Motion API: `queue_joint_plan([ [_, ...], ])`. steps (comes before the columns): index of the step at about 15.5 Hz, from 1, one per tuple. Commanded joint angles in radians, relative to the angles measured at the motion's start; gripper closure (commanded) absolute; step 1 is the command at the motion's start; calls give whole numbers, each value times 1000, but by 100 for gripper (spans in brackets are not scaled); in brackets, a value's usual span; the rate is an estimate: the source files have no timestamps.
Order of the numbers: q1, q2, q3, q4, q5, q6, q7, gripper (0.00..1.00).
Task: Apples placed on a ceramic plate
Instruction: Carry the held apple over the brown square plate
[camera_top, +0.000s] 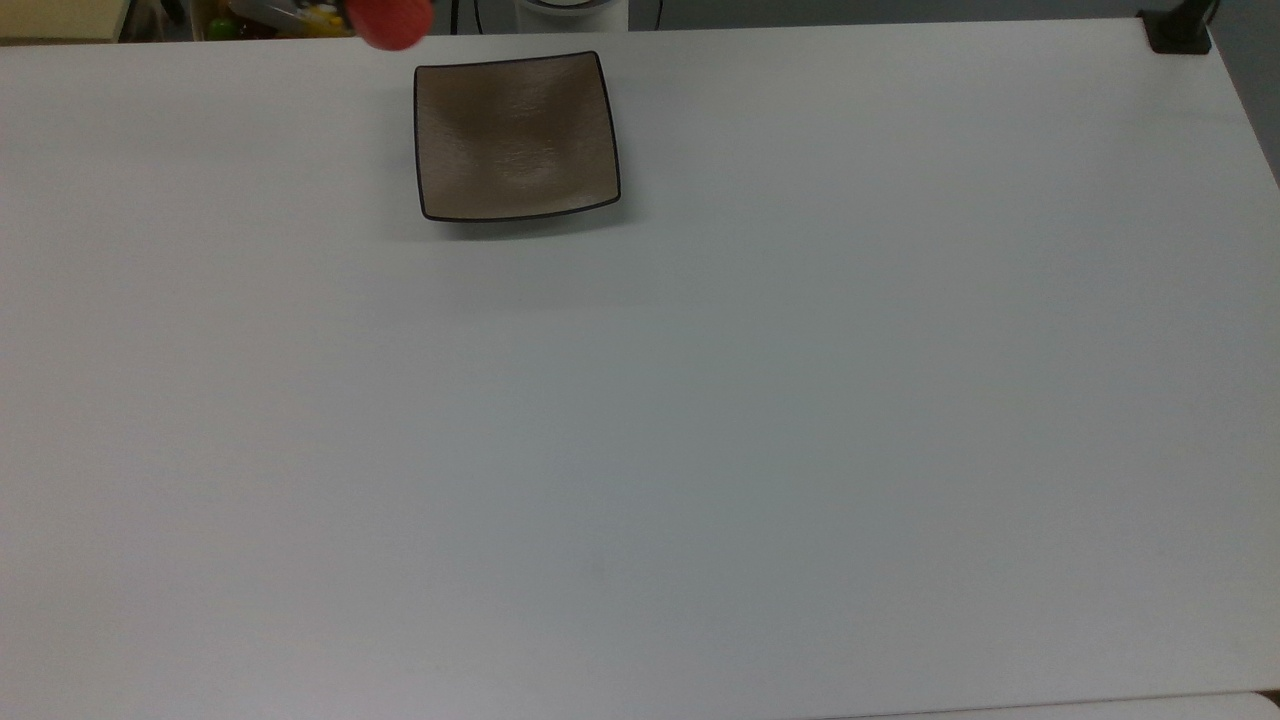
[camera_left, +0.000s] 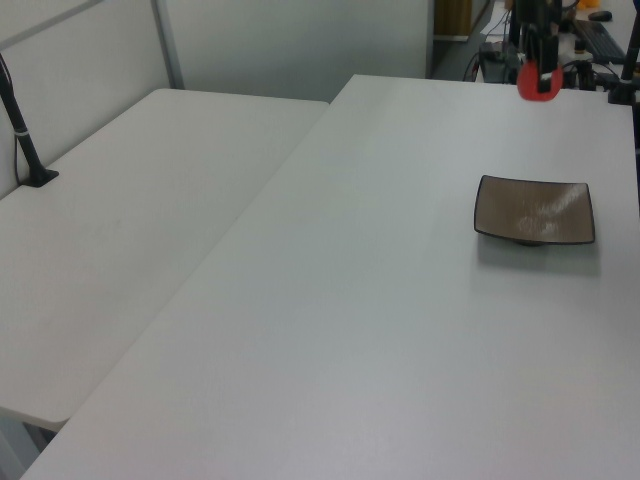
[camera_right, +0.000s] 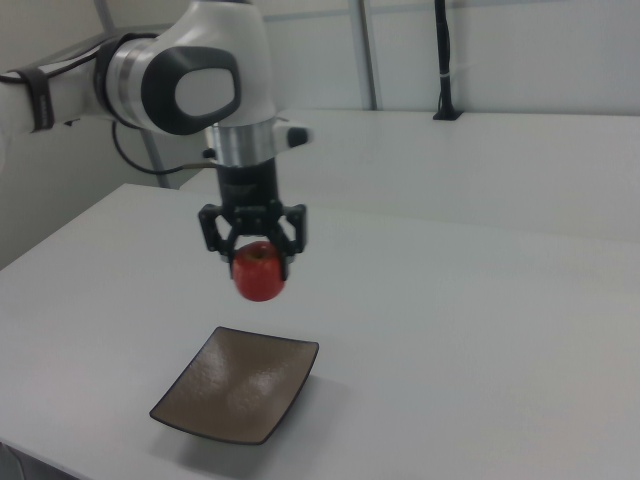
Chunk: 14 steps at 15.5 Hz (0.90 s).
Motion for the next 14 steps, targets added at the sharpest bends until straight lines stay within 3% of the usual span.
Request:
queue_joint_plan([
  [1, 8, -13, 70, -99, 8, 8, 133, 80],
  [5, 8, -13, 110, -212, -3, 99, 183, 80],
  [10, 33, -8, 113, -365, -9, 312, 192, 80],
  [14, 54, 7, 115, -441, -56, 421, 193, 80],
])
